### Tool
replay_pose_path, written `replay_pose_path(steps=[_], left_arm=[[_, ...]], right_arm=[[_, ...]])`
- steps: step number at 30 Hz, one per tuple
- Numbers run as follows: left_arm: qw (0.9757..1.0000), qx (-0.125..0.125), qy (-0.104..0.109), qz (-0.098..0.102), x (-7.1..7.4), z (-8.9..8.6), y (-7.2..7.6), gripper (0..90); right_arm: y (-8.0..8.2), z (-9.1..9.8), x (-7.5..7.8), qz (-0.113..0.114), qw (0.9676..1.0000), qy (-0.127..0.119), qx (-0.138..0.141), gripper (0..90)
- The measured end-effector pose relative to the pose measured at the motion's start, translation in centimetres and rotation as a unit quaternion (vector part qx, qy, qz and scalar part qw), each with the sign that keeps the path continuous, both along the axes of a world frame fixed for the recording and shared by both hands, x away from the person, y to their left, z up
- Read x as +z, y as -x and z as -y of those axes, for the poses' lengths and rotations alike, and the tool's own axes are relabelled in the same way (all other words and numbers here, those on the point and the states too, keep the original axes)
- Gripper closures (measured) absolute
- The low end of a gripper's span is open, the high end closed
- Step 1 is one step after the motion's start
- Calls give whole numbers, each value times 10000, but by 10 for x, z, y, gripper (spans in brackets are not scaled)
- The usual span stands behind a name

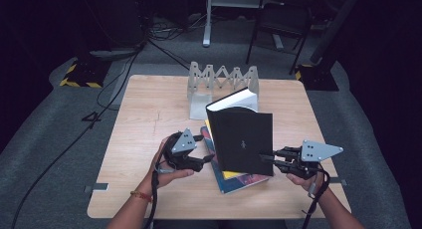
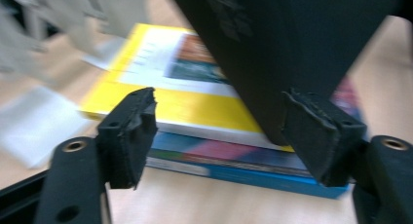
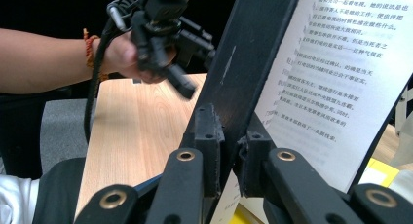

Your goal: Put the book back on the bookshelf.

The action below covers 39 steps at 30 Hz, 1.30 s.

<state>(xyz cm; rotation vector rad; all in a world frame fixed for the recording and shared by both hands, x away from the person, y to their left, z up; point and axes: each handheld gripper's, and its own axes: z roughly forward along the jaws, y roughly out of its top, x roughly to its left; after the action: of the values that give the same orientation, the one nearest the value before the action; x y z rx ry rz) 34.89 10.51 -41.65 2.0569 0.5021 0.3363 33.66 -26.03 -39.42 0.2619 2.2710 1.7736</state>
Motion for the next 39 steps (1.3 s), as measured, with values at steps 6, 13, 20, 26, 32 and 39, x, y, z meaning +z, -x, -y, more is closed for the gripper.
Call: replay_pose_path(steps=[6, 13, 20, 26, 32, 39], left_arm=[[9995, -253, -111, -139, -9, 26, 8, 226], [9991, -234, 175, -300, -14, 41, 2, 220], [9989, -128, 445, -64, -12, 49, -2, 223], [9974, -69, 716, 88, 0, 48, -4, 212], [9965, -58, 836, 69, 6, 47, -5, 257], [9962, -180, 838, 159, 10, 46, -2, 349]], right_arm=[[2, 1, -1, 17, 10000, 19, -8, 812], [5, 2, -3, 49, 10000, 66, 18, 813], [5, 5, -5, 23, 9999, 140, 37, 811], [2, 9, -8, -68, 9998, 162, -26, 795], [-2, 11, -12, -112, 9995, 245, -191, 753], [-6, 9, -17, -93, 9956, 617, -698, 651]])
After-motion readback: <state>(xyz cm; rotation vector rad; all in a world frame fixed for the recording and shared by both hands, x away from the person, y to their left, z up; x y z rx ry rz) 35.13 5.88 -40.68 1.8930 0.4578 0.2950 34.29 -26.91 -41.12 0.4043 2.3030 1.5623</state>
